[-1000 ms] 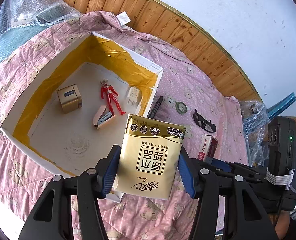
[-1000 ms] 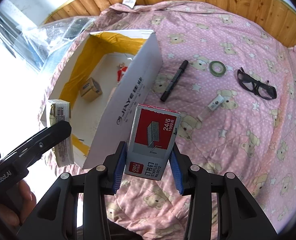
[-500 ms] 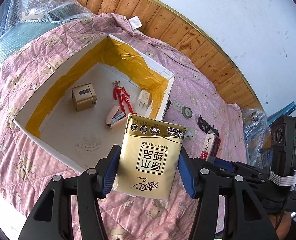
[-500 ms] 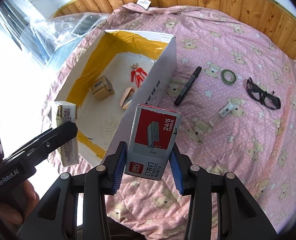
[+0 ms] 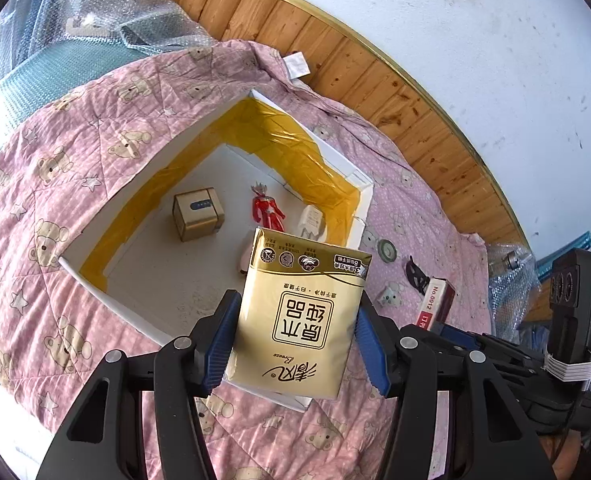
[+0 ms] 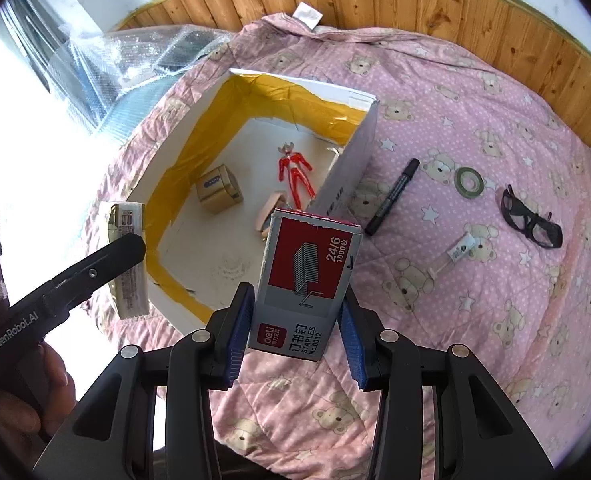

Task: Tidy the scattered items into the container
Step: 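Carry the tissue pack and staple box over the white box with both grippers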

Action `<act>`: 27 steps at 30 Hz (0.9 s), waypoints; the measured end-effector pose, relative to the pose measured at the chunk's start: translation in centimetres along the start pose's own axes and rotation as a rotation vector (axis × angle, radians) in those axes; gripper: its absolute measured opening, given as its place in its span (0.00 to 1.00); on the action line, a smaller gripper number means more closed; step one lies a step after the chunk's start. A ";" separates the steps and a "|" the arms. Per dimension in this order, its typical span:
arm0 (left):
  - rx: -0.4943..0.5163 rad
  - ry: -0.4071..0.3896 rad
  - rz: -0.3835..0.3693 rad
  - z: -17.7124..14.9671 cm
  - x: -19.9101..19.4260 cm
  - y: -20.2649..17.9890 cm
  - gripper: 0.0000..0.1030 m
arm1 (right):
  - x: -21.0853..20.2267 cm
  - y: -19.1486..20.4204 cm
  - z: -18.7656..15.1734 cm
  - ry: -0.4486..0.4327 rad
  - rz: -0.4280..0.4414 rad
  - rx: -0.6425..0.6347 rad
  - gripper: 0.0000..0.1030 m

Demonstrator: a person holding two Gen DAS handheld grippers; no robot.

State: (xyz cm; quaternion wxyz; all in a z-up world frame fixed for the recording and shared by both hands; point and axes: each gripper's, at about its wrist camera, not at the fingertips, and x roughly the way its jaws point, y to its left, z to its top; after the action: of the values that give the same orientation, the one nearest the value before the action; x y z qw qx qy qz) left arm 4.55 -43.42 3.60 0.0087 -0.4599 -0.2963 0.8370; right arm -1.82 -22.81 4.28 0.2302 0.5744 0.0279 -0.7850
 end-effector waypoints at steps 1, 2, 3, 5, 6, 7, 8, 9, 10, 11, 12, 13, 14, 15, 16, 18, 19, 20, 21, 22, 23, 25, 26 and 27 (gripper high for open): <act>-0.008 -0.004 0.002 0.2 -0.1 0.4 0.55 | 0.0 0.3 0.3 -0.002 0.002 -0.007 0.42; -0.017 -0.008 0.004 0.4 -0.1 0.7 0.55 | 0.0 0.6 0.6 -0.005 0.004 -0.014 0.42; -0.025 -0.011 0.007 0.6 -0.2 1.1 0.55 | -0.1 0.9 0.8 -0.007 0.005 -0.021 0.42; -0.037 -0.013 0.007 0.9 -0.2 1.6 0.55 | 0.0 1.3 1.2 -0.007 0.011 -0.032 0.42; -0.043 -0.013 0.007 1.0 -0.1 1.8 0.55 | 0.1 1.6 1.4 -0.007 0.013 -0.038 0.42; -0.045 -0.013 0.008 1.1 -0.1 1.9 0.55 | 0.2 1.8 1.6 -0.005 0.016 -0.043 0.42; -0.046 -0.013 0.010 1.1 0.0 2.0 0.55 | 0.3 1.9 1.7 -0.003 0.019 -0.049 0.42; -0.048 -0.012 0.011 1.2 0.0 2.1 0.55 | 0.4 2.1 1.8 0.000 0.022 -0.054 0.42; -0.050 -0.012 0.011 1.3 0.0 2.2 0.55 | 0.5 2.3 1.9 0.002 0.025 -0.060 0.42; -0.051 -0.011 0.013 1.3 0.1 2.3 0.55 | 0.7 2.5 2.0 0.005 0.028 -0.066 0.42; -0.053 -0.010 0.015 1.4 0.2 2.4 0.55 | 0.8 2.8 2.1 0.007 0.032 -0.072 0.42; -0.055 -0.009 0.015 1.5 0.3 2.5 0.55 | 0.9 3.0 2.1 0.009 0.037 -0.079 0.43; -0.057 -0.007 0.017 1.5 0.4 2.5 0.55 | 1.0 3.2 2.2 0.012 0.039 -0.085 0.43; -0.058 -0.005 0.018 1.6 0.5 2.6 0.55 | 1.1 3.3 2.2 0.014 0.041 -0.090 0.43; -0.060 -0.003 0.019 1.6 0.6 2.6 0.55 | 1.2 3.5 2.3 0.016 0.043 -0.097 0.43; -0.063 0.001 0.021 1.6 0.8 2.7 0.55 | 1.4 3.8 2.3 0.023 0.047 -0.109 0.43; -0.064 0.004 0.022 1.7 0.9 2.8 0.55 | 1.6 4.0 2.4 0.026 0.049 -0.115 0.43; -0.065 0.005 0.023 1.7 1.0 2.8 0.55 | 1.7 4.2 2.4 0.029 0.050 -0.120 0.43; -0.066 0.006 0.024 1.8 1.0 2.9 0.55 | 1.8 4.3 2.4 0.032 0.052 -0.126 0.43; -0.066 0.006 0.025 1.9 1.1 2.9 0.55 | 1.9 4.5 2.5 0.035 0.054 -0.130 0.43; -0.068 0.008 0.025 1.9 1.1 2.9 0.55 | 2.0 4.6 2.5 0.036 0.056 -0.134 0.43; -0.070 0.010 0.026 2.1 1.3 3.0 0.55 | 2.1 4.8 2.7 0.039 0.060 -0.140 0.43; -0.070 0.011 0.028 2.1 1.3 3.1 0.55 | 2.2 4.9 2.7 0.040 0.061 -0.143 0.43; -0.071 0.011 0.029 2.2 1.4 3.1 0.55 | 2.2 5.0 2.8 0.041 0.064 -0.147 0.43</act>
State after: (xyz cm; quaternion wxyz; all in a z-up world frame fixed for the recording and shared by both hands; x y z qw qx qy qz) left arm 2.87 -46.67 1.87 -0.0179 -0.4687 -0.3191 0.8235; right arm -2.88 -28.89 4.29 0.2960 0.5726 0.0716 -0.7612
